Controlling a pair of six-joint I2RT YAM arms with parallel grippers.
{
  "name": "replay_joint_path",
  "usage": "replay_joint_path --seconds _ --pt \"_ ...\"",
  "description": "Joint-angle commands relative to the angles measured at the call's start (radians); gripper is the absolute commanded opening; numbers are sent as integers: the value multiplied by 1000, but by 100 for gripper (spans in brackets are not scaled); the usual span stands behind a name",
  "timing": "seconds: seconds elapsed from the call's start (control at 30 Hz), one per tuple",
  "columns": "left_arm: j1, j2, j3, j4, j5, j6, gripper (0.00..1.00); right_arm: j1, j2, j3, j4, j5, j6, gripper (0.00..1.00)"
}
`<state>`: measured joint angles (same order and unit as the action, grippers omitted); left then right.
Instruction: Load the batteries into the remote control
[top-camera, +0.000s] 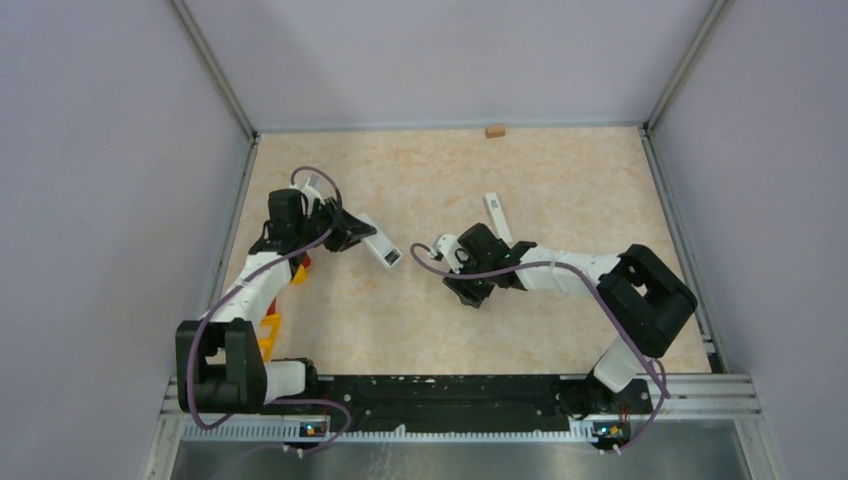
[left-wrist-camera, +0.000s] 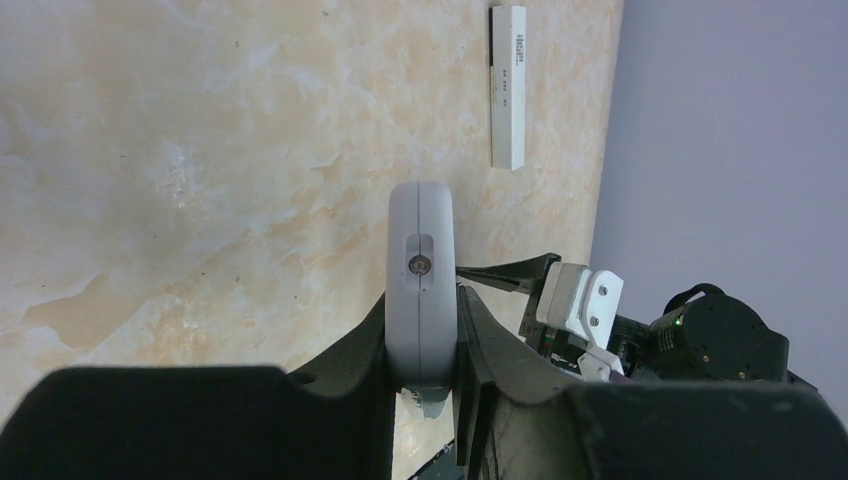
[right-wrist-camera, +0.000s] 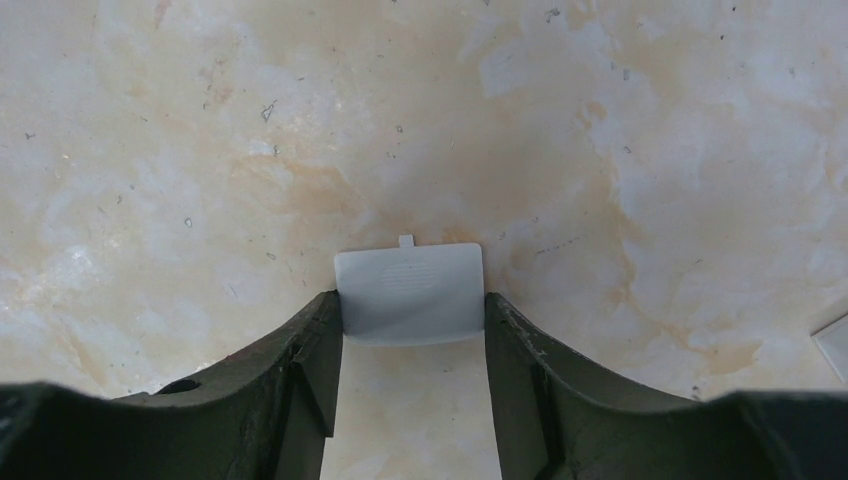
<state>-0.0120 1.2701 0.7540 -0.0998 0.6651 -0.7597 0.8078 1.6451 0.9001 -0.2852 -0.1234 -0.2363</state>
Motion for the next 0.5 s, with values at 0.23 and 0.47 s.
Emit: replay_joint_path --seconds 0.23,0.47 --pt "4 2 32 41 39 -4 0 45 0 25 -70 64 -30 69" --pt "4 4 34 43 49 -4 0 45 48 61 -129 -5 -50 58"
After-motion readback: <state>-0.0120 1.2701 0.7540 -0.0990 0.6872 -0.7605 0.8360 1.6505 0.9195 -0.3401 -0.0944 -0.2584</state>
